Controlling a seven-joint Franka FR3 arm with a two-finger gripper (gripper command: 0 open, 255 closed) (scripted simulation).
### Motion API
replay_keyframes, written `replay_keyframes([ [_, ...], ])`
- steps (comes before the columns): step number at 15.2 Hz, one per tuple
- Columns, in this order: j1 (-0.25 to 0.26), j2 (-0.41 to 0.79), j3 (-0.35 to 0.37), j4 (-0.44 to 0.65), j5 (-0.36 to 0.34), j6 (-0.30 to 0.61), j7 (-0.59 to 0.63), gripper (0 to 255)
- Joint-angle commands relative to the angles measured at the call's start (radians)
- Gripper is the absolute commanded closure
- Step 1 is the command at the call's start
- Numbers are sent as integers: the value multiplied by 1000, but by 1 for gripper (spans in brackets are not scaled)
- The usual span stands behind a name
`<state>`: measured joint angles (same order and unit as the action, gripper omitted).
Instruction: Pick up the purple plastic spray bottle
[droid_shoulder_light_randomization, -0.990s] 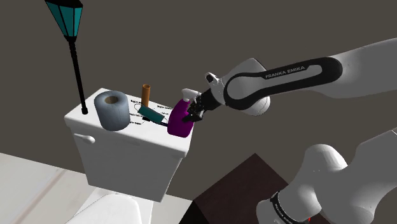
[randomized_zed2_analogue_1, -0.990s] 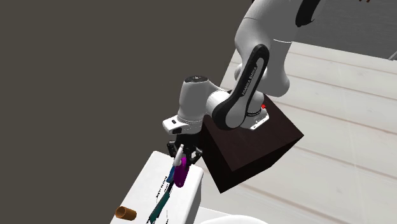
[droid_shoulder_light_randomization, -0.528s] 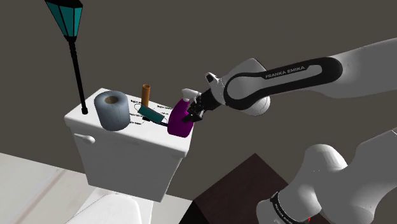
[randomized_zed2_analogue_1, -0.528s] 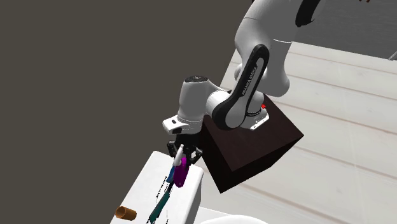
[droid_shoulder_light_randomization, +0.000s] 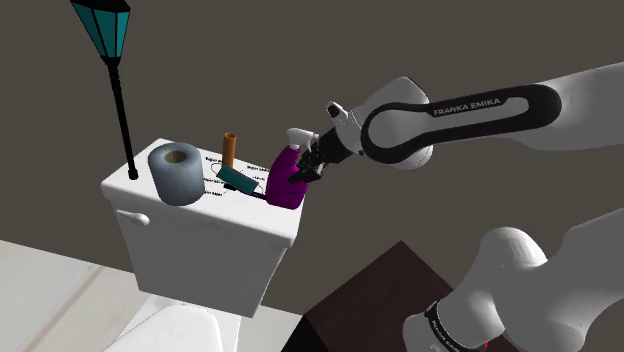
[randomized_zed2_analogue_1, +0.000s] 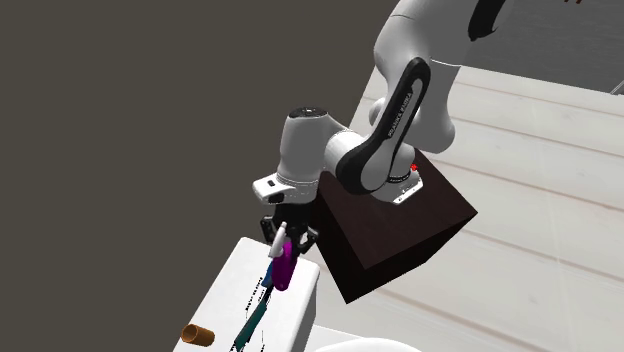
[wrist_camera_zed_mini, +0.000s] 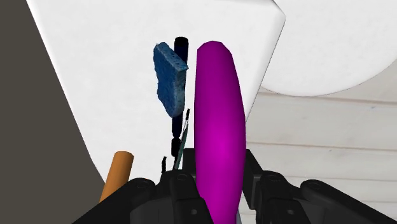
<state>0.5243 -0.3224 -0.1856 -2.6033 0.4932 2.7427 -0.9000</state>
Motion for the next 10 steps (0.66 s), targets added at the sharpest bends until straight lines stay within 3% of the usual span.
replay_keyframes([
  [1,-18,-21,13,10,-30,-29,30,255],
  [10,-61,-76,42,58,-99,-130,102,255],
])
